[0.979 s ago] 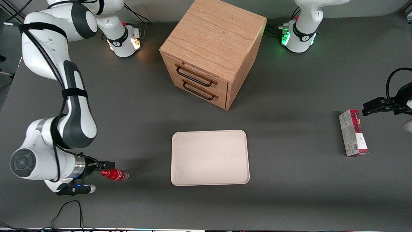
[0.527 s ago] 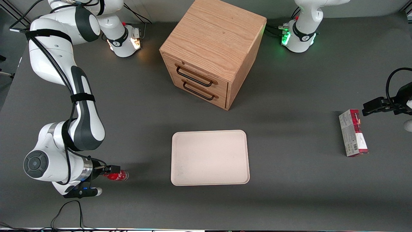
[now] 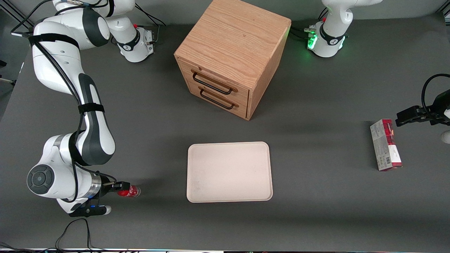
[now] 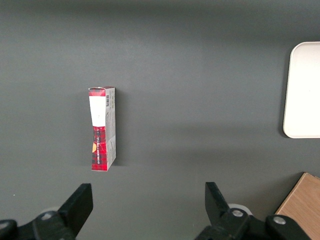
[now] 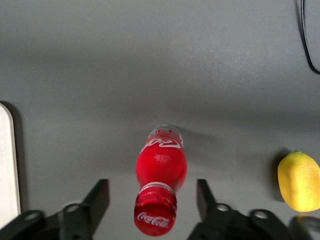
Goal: Place coke bottle on tray
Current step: 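Close the right gripper around the bottle's cap end, then lift the bottle with the right gripper away from the lemon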
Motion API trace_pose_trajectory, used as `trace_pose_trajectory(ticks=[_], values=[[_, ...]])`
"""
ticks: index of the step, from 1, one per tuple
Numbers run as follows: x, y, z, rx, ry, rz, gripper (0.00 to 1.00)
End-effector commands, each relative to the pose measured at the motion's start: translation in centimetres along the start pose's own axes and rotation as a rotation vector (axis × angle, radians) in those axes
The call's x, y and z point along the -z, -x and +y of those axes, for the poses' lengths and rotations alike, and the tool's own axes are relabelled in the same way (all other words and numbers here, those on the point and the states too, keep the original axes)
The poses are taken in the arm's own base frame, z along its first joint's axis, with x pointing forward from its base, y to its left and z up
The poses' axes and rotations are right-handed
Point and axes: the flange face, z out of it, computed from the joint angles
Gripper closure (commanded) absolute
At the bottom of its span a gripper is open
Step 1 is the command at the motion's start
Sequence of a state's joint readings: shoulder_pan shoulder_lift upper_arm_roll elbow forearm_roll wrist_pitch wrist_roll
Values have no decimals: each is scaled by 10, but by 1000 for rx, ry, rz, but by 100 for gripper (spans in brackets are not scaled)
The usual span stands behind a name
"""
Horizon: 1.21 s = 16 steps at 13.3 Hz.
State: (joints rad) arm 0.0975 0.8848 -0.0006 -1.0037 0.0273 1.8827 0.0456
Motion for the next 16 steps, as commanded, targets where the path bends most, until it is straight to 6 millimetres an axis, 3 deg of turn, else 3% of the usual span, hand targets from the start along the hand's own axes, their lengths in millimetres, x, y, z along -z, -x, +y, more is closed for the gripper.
trace_pose_trajectory(ticks=[1,2,9,11,14,16], values=[[5,-4,-3,-29,19,12,84],[6,-4,-3,-46,19,12,100],[14,3,1,-68,27,-42,100],[52,15,4,-67,32,-74,100],[138,40,8,-72,37,-68,100],[185,73,4,-68,36,-111,100]])
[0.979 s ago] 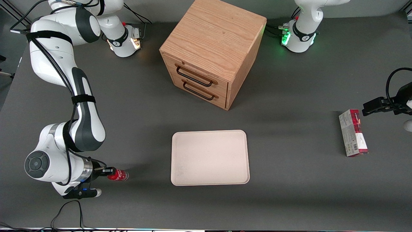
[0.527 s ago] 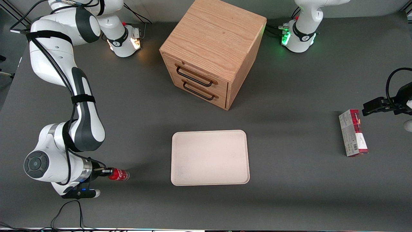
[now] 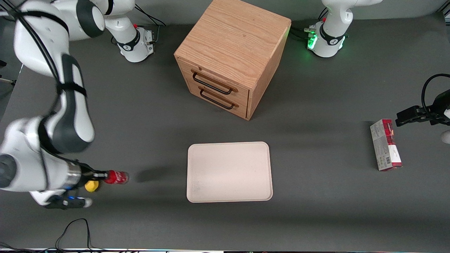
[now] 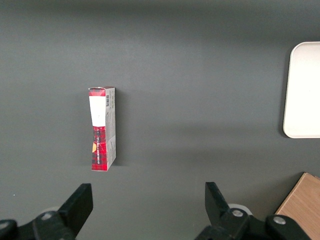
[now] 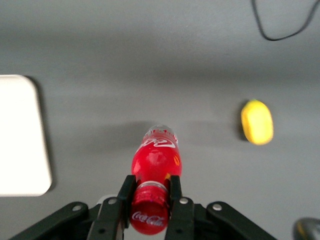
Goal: Place coke bottle on tray
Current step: 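Lift the bottle with the right gripper away from the lemon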
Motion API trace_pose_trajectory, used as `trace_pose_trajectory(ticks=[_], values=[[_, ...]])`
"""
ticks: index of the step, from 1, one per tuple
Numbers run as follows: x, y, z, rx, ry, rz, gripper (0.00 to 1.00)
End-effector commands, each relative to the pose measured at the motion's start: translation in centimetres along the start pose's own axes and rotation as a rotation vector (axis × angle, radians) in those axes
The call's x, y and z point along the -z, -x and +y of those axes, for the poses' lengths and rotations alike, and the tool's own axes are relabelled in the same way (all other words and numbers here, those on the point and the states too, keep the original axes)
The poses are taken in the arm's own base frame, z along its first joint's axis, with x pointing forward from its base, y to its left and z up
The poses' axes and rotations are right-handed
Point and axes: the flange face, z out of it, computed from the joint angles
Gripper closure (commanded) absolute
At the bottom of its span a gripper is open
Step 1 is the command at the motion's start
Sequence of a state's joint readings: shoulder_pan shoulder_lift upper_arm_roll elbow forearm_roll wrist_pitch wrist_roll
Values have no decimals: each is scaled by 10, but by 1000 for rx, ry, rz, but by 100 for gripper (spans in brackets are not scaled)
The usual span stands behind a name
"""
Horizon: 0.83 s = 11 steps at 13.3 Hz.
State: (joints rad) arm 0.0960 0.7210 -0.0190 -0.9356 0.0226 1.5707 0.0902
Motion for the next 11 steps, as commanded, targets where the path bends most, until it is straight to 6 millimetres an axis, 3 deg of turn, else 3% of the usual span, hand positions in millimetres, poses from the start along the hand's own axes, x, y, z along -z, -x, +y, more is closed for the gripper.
trace_pose_trajectory(ticks=[1,4,6,8,11], values=[[74,65,1,-7,13,-37,100],[116,143,7,14,9,-35,100],[128,185,13,39,4,-15,100],[130,200,14,40,4,-9,100],[131,199,11,30,3,-6,100]])
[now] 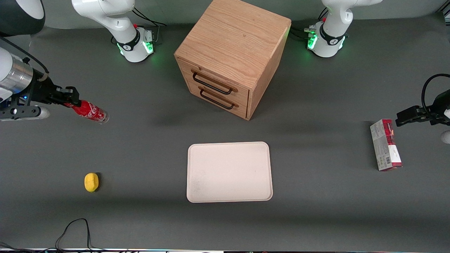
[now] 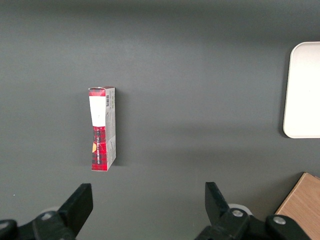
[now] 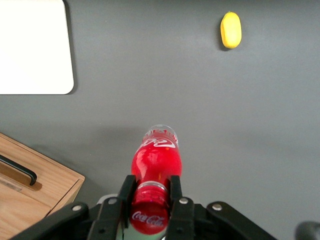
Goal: Place coke bottle on tray
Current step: 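Lift the bottle with the right gripper away from the lemon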
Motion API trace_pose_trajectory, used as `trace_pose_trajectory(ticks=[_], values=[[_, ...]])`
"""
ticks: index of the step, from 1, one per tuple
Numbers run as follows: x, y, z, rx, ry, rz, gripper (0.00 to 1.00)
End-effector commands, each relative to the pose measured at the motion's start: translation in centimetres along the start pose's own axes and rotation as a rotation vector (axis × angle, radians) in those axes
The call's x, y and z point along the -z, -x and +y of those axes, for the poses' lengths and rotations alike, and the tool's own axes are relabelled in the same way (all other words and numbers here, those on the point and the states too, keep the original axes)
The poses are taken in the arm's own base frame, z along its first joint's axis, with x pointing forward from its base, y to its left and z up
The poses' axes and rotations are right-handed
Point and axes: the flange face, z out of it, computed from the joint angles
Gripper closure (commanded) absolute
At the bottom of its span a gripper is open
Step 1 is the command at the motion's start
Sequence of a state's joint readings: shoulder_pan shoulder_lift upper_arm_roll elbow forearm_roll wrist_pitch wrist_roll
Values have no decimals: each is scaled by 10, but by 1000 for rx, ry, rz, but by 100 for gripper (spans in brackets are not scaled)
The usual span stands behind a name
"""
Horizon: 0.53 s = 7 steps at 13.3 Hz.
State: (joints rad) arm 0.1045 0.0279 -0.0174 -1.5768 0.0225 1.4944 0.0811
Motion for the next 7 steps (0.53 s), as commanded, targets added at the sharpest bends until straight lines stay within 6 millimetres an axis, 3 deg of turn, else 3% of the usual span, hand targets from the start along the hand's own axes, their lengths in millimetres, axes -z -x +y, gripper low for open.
trace_pose_trajectory(ticks=[1,3,7], values=[[-3,-2,-7,8,13,18,100],[-9,-27,-42,-43,9,18,100],[-50,-111,-153,-208,15,38,100]])
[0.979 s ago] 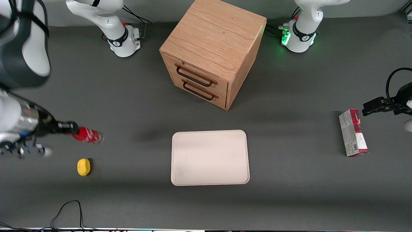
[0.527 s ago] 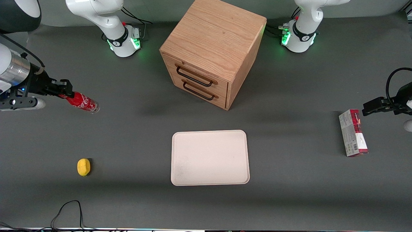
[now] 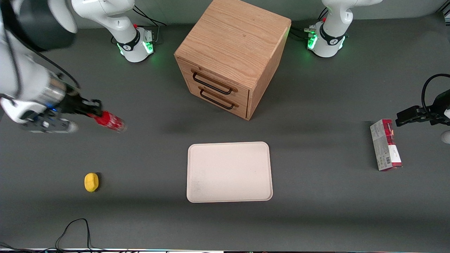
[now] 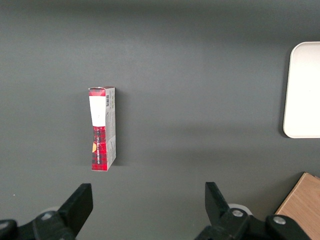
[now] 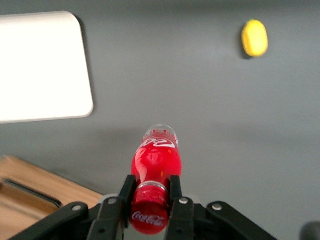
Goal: Place coke bottle on tray
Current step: 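Carry the bottle with the right gripper over the cream tray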
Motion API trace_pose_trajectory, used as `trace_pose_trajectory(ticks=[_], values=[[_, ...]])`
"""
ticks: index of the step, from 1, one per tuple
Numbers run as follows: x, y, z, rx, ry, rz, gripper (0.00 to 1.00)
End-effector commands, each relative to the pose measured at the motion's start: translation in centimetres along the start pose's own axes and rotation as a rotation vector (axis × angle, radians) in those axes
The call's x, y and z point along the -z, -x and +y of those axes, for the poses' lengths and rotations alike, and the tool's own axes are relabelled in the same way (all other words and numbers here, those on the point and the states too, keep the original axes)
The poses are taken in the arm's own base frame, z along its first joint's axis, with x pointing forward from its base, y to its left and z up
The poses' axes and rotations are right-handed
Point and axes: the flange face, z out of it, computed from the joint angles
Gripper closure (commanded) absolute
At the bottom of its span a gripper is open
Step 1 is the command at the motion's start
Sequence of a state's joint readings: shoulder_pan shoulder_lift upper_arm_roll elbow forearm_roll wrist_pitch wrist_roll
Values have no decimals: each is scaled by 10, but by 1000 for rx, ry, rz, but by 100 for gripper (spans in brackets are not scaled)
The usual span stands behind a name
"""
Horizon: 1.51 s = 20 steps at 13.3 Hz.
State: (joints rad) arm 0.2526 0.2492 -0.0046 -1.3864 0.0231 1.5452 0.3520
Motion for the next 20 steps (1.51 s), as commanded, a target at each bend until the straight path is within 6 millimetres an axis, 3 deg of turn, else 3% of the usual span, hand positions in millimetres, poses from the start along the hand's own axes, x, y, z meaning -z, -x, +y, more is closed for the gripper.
trace_pose_trajectory(ticks=[1,3,5,7,10,13,16,20], values=[[-29,-61,-83,-140,-5,38,100],[-63,-81,-118,-194,-13,57,100],[-79,-86,-146,-218,-54,116,100],[-115,-97,-166,-249,-66,138,100],[-137,-103,-181,-265,-89,165,100],[-179,-109,-200,-299,-96,183,100],[-208,-113,-209,-285,-84,203,100],[-218,-118,-210,-288,-93,220,100]])
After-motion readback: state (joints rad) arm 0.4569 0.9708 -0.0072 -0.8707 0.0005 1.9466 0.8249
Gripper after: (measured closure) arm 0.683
